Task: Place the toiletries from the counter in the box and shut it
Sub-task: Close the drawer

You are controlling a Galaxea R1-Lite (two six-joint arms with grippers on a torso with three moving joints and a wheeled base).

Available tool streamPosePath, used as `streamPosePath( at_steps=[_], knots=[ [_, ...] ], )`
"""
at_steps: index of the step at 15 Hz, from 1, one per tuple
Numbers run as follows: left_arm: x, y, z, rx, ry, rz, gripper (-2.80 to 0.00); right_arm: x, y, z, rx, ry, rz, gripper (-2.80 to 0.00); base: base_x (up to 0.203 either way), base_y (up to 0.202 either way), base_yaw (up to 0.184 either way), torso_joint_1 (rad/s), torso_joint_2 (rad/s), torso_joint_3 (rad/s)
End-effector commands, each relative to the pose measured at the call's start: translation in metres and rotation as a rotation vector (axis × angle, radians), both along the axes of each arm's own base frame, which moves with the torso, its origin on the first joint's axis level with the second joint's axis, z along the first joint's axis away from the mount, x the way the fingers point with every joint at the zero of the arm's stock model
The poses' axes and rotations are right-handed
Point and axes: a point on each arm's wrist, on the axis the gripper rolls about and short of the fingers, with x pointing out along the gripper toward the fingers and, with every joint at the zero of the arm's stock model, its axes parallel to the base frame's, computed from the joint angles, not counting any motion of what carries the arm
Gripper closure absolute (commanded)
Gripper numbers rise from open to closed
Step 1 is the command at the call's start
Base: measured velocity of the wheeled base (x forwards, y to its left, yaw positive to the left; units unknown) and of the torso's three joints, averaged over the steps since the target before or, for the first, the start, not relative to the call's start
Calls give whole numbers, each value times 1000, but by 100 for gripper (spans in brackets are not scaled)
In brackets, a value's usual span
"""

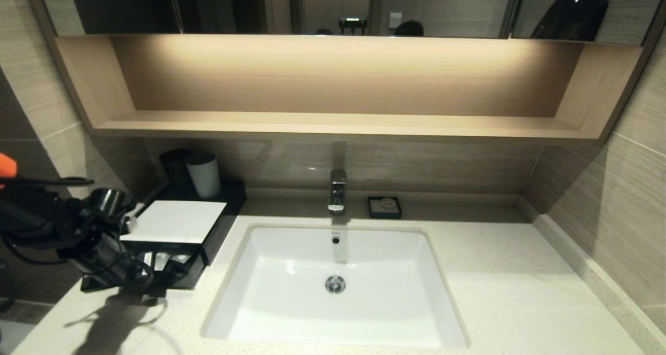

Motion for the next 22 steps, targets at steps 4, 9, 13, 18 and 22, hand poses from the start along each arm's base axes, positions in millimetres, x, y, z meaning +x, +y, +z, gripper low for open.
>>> streamPosePath(
  at_steps=[4, 9, 13, 18, 22],
  knots=[
    [11, 1, 0, 2, -18, 2, 0, 0, 0, 0, 0, 0, 0, 0, 0, 0, 0, 0, 0, 0],
    [21, -2, 0, -1, -38, 1, 0, 0, 0, 0, 0, -1, 0, 0, 0, 0, 0, 0, 0, 0],
    [30, -3, 2, -3, -58, 6, 0, 0, 0, 0, 0, 0, 0, 0, 0, 0, 0, 0, 0, 0],
    [39, -3, 4, -5, -82, 20, 0, 0, 0, 0, 0, -1, 0, 0, 0, 0, 0, 0, 0, 0],
    [43, -3, 6, -4, -96, 21, 0, 0, 0, 0, 0, 0, 0, 0, 0, 0, 0, 0, 0, 0]
  ],
)
